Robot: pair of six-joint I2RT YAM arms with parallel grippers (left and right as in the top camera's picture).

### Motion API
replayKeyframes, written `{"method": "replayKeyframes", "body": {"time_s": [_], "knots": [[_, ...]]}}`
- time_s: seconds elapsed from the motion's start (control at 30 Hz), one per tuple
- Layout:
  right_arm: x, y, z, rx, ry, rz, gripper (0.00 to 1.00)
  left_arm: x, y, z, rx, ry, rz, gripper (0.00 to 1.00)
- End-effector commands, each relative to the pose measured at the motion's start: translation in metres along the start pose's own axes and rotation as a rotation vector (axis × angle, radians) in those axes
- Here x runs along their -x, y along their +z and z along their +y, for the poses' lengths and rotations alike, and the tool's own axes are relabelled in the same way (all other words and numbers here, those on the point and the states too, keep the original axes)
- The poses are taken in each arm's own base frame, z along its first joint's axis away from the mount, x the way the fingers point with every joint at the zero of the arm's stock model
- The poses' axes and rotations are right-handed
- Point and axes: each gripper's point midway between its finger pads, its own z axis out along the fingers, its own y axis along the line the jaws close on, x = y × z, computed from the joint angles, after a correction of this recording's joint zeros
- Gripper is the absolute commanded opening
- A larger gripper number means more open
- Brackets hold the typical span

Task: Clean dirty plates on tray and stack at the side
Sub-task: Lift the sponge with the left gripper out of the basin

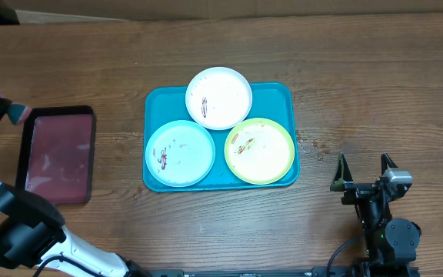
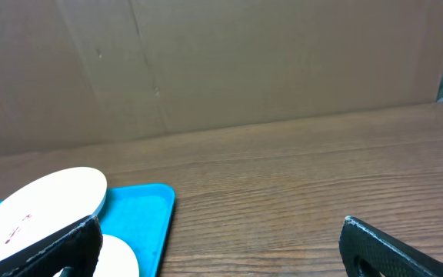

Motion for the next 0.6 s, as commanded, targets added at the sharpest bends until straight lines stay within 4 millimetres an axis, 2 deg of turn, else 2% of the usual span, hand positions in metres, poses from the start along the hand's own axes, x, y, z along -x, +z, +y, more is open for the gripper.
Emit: {"method": "replayKeyframes", "body": {"time_s": [0.0,0.17,0.33,0.57], "knots": [[-0.002,0.000,0.000,-0.002,-0.004,-0.003,1.00,-0.014,0.008,0.000,-0.018,-0.019,0.056,0.04],[-0.002,0.000,0.000,-0.002,-0.004,-0.003,1.00,-0.019,0.012,0.008,-0.058,-0.157,0.104,0.04],[-0.002,0.000,0.000,-0.002,-0.004,-0.003,1.00,-0.019,-0.007,-0.012,-0.302,-0.211,0.179,0.04],[-0.002,0.000,0.000,-0.002,-0.004,-0.003,1.00,-0.014,-0.029,-0.017,-0.459,-0.268,0.213,0.04]]}}
